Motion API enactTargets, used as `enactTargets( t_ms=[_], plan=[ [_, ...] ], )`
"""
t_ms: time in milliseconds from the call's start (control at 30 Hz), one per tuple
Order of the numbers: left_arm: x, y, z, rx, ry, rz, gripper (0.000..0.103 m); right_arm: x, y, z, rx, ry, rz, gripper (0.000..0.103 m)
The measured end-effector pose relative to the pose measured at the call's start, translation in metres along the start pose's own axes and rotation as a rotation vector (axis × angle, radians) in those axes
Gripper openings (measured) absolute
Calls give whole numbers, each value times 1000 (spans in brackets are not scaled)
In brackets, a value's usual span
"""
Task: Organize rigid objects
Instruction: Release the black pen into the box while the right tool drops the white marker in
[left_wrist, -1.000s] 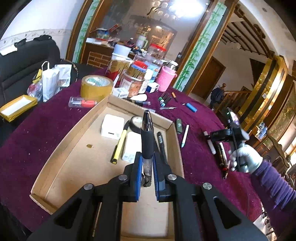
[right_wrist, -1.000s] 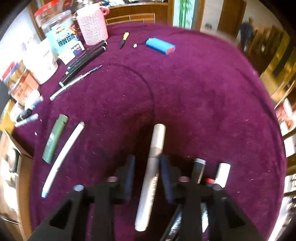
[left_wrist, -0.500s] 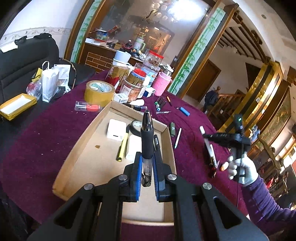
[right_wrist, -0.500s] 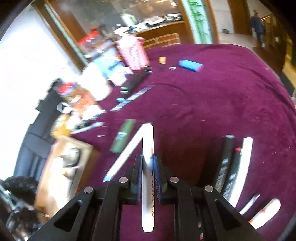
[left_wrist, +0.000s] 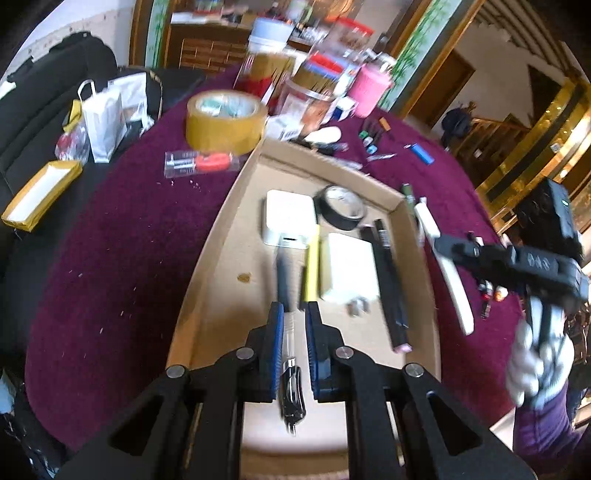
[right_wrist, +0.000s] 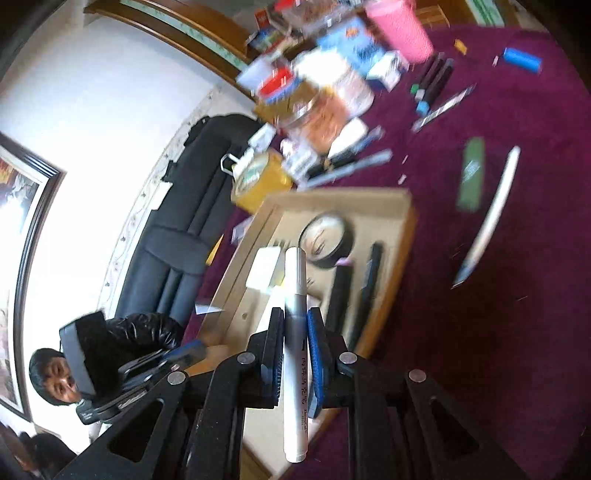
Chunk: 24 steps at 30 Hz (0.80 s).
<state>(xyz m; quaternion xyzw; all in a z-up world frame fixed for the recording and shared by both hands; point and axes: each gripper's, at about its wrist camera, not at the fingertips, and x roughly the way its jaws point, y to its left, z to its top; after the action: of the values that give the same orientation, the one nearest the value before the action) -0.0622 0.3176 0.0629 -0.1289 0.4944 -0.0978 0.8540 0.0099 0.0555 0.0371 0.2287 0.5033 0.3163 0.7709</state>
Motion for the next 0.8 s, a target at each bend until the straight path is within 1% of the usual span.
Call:
enactTargets(
  t_ms=[133, 233, 300, 333, 367, 400, 433, 467, 533, 567, 600, 667, 733, 800],
  plan=[
    [24, 8, 12, -26, 28, 28, 11, 30, 2, 2, 26, 21, -52, 15],
    [27, 12, 11, -61, 14, -6, 11, 43, 3, 4, 20, 28, -108, 15],
    [21, 11, 7, -68, -6, -18, 14, 48, 4, 4, 8, 33, -145, 15],
    [18, 10, 5, -68, -16, -17, 24, 51, 6, 4, -2, 33, -171, 15],
    [14, 9, 2, -69, -29, -18, 41, 52, 7, 4, -8, 32, -188, 15],
    [8, 8, 0, -72, -44, -19, 48, 54, 7, 3, -12, 28, -198, 15],
    [2, 8, -3, -75, -63, -23, 59, 55, 8, 3, -13, 25, -202, 15],
    [-5, 8, -7, -80, -82, -26, 64, 55, 8, 4, -13, 22, -211, 17],
    [-15, 8, -11, -94, -105, -35, 70, 54, 11, 4, -21, 15, -214, 32],
    [-20, 9, -14, -106, -117, -41, 73, 54, 12, 4, -29, 11, -215, 49],
    [-25, 10, -16, -117, -127, -45, 74, 52, 15, 3, -40, 3, -218, 56],
    [-34, 11, -21, -132, -145, -50, 75, 42, 19, 2, -68, -27, -218, 56],
    [-40, 11, -27, -140, -158, -49, 76, 24, 24, 0, -116, -69, -239, 56],
    [-46, 10, -32, -148, -170, -53, 76, 4, 26, -3, -149, -112, -265, 62]
  ],
)
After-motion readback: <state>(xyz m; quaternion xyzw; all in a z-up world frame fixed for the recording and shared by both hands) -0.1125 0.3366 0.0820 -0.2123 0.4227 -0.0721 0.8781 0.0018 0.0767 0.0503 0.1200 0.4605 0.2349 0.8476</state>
